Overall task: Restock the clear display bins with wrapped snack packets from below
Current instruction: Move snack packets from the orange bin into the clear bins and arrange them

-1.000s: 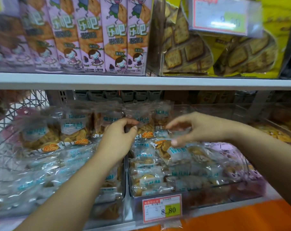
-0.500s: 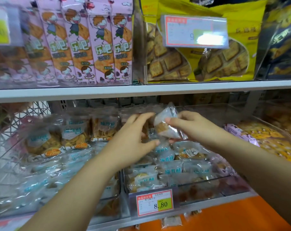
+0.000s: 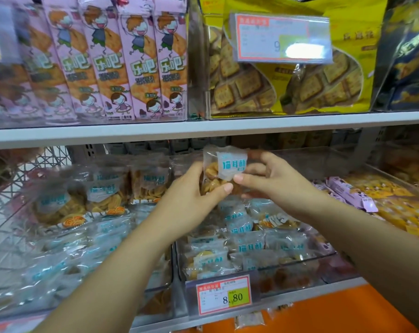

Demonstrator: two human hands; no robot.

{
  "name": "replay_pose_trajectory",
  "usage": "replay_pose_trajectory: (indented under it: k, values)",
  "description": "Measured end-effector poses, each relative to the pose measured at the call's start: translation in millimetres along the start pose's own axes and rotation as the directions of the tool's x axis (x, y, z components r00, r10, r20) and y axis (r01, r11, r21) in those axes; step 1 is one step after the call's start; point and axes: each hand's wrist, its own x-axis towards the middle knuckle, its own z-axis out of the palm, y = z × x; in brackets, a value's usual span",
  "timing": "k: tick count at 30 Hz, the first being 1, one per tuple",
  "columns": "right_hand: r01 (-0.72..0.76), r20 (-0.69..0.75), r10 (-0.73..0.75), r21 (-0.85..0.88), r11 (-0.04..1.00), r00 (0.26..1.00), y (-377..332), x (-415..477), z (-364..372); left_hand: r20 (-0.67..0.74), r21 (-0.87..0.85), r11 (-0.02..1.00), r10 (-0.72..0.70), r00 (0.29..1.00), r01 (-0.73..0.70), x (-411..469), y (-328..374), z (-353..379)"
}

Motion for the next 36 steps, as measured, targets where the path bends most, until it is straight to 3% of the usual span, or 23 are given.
replay_pose_trajectory:
  k: [3,6,9,12,16,21,24,27,31,36]
  values:
    - [-0.061,-0.061,0.055,-0.100,0.993,0.997,11,10,-9,-0.014,0.133,0.991,-0.017,1.000,0.019,3,-12,-2]
    - [-0.197,-0.249,0.128,-0.277,0.940,0.960,28,29,-21,-0.113,0.264,0.950,-0.140,0.984,0.166,5,-28,-8]
    - [-0.279,-0.334,0.152,-0.376,0.884,0.930,36,49,-23,-0.126,0.270,0.927,-0.233,0.964,0.259,6,-42,-11]
    - [-0.285,-0.271,0.169,-0.479,0.830,0.948,34,63,-16,-0.106,0.201,0.944,-0.243,0.964,0.260,7,-45,-7]
    - [-0.248,-0.102,0.243,-0.667,0.703,0.965,33,64,0,-0.075,0.239,0.932,-0.263,0.962,0.273,8,-40,-2]
    - [-0.231,-0.122,0.205,-0.706,0.670,0.971,30,63,1,0.008,0.266,0.923,-0.292,0.956,0.279,5,-35,-5]
    - [-0.253,-0.201,0.162,-0.613,0.748,0.966,27,62,-11,0.005,0.349,0.911,-0.237,0.972,0.220,3,-31,-8]
    - [-0.266,-0.256,0.140,-0.568,0.779,0.956,32,58,-18,0.077,0.504,0.849,-0.224,0.971,0.156,8,-26,-12]
    - [-0.288,-0.228,0.190,-0.553,0.782,0.955,40,58,-15,0.237,0.658,0.746,-0.332,0.913,0.100,25,-25,-16]
    - [-0.255,-0.187,0.182,-0.529,0.809,0.965,47,57,-15,0.308,0.593,0.803,-0.298,0.903,0.063,39,-35,-17]
